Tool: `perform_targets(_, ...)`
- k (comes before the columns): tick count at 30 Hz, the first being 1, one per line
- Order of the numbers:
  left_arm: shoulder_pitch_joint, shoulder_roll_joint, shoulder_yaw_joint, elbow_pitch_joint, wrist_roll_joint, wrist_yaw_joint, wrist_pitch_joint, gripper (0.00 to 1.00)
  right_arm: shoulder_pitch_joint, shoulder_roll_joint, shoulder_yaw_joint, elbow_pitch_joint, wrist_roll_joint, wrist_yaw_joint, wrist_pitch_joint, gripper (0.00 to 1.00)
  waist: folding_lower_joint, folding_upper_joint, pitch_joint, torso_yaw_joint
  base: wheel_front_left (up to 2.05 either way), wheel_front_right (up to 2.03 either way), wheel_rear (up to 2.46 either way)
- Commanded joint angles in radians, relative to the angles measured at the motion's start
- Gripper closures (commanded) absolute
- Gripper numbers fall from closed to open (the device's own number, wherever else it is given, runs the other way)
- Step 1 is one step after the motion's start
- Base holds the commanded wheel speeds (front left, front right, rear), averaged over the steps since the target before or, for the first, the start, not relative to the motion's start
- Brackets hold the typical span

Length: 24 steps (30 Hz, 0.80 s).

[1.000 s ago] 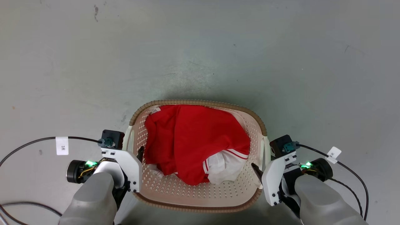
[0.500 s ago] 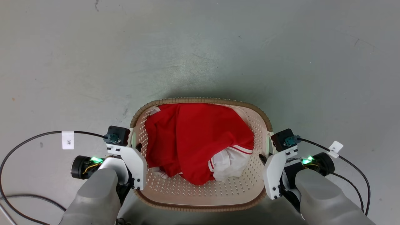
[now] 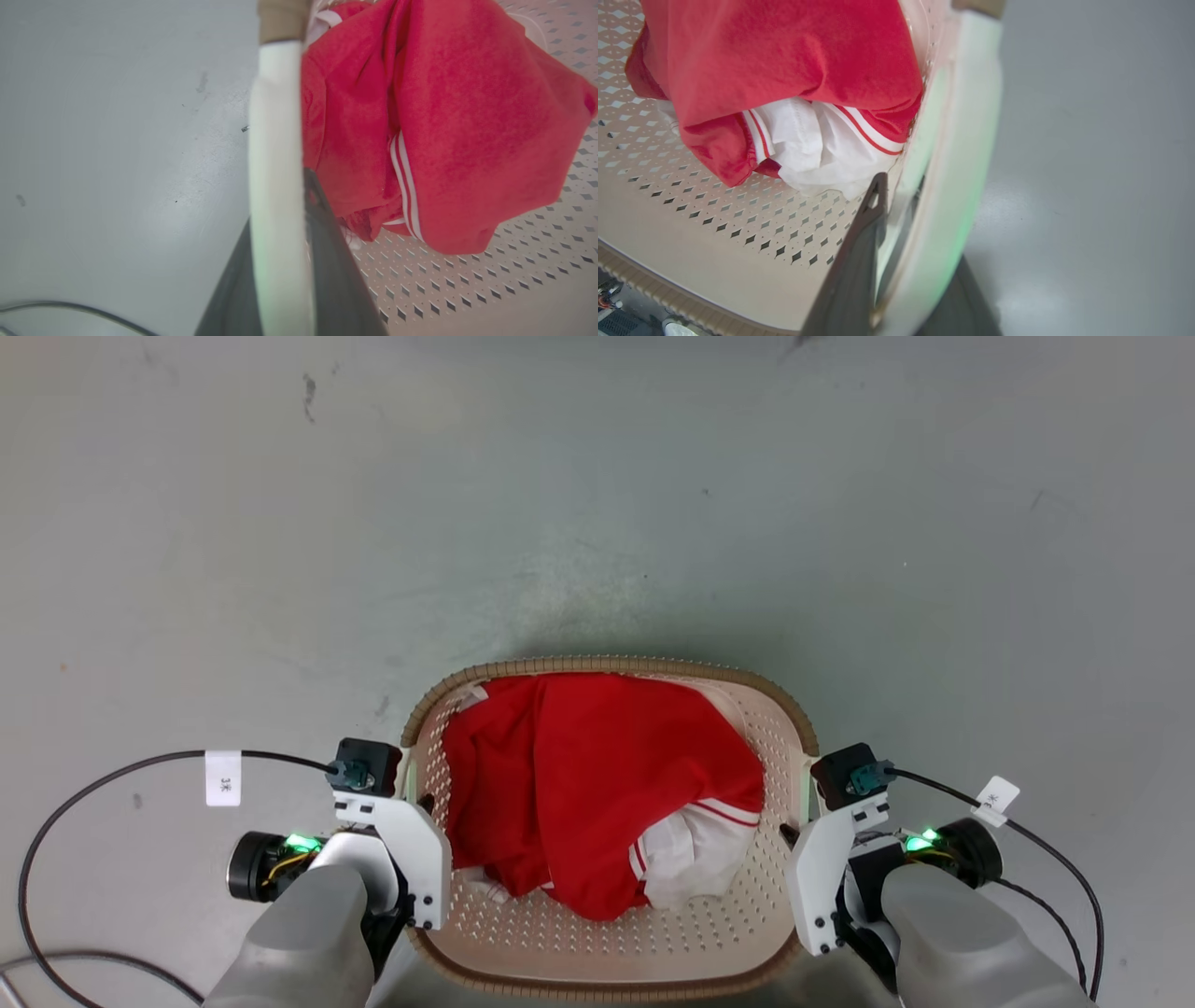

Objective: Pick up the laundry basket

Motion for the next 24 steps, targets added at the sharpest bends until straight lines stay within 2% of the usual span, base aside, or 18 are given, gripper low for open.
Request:
perform_targets(1, 0.013, -0.002, -0.005, 0.0, -0.001, 0.001, 0.004, 1.0, 0.013, 0.003, 0.009, -0.008, 0.002, 0.003, 0.003, 1.0, 0.0, 0.0, -0.026, -0.003, 0.0, 0.0, 0.0)
perform_targets(12, 0.092, -0.003, -0.06, -0.025, -0.08, 0.001, 0.085, 1.0, 0.075, 0.006, 0.061, -0.043, 0.074, 0.003, 0.076, 1.0, 0.0, 0.0, -0.194, -0.029, 0.0, 0.0, 0.0)
perform_targets(24, 0.173, 0.022, -0.13, -0.078, -0.194, -0.001, 0.191, 1.0, 0.139, 0.007, 0.128, -0.062, 0.157, 0.003, 0.152, 1.0, 0.0, 0.0, -0.389, -0.052, 0.0, 0.0, 0.0)
